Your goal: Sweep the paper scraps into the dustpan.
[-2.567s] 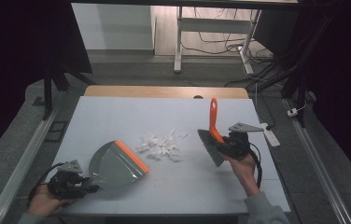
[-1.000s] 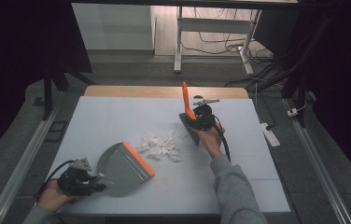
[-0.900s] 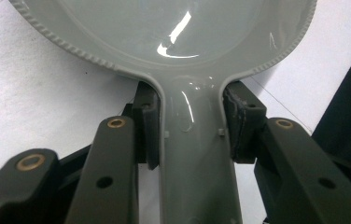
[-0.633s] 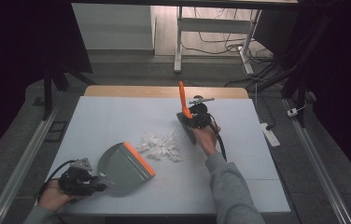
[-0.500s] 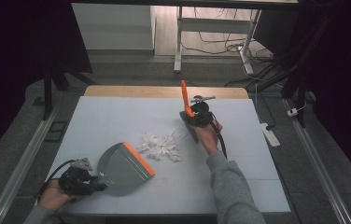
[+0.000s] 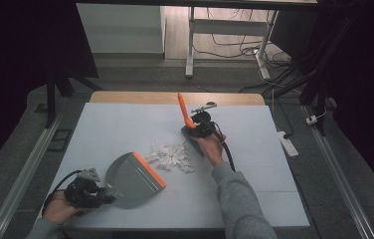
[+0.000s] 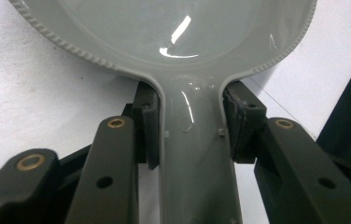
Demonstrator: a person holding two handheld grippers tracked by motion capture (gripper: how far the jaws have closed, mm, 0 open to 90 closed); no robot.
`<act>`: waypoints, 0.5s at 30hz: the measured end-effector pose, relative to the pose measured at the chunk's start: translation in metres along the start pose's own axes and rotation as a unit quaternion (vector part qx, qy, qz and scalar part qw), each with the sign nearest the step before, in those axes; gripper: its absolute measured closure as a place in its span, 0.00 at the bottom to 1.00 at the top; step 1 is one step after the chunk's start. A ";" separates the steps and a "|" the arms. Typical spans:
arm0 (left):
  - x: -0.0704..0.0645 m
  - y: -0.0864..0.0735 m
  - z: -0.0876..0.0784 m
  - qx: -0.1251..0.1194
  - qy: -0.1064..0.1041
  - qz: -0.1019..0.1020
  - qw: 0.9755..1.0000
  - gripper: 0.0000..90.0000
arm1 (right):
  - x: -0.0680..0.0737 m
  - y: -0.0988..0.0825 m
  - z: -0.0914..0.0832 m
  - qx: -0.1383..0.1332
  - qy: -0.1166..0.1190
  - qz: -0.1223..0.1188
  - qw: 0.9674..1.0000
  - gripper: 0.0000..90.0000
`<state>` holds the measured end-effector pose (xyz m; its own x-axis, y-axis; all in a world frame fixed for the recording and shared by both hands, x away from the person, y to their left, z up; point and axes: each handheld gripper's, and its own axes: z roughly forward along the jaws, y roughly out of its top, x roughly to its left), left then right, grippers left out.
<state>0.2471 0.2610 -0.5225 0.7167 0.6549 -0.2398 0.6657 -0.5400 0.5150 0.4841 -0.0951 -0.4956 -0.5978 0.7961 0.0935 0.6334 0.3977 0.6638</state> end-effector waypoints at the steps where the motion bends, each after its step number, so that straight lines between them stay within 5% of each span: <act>1: 0.000 0.000 0.000 0.001 0.000 0.000 1.000 0.69 | 0.004 0.000 0.001 0.000 0.003 -0.004 1.000 0.78; 11: 0.000 0.003 0.002 0.000 -0.001 -0.002 1.000 0.69 | 0.046 -0.007 0.003 0.008 0.038 -0.049 0.998 0.78; 15: 0.000 0.003 0.002 0.000 -0.001 -0.002 1.000 0.69 | 0.067 -0.014 0.000 0.008 0.076 -0.062 0.995 0.78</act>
<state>0.2495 0.2584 -0.5228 0.7139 0.6564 -0.2437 0.6692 -0.5371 0.5136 0.4357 -0.0474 -0.4987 -0.7391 0.6621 0.1238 0.5569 0.4973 0.6652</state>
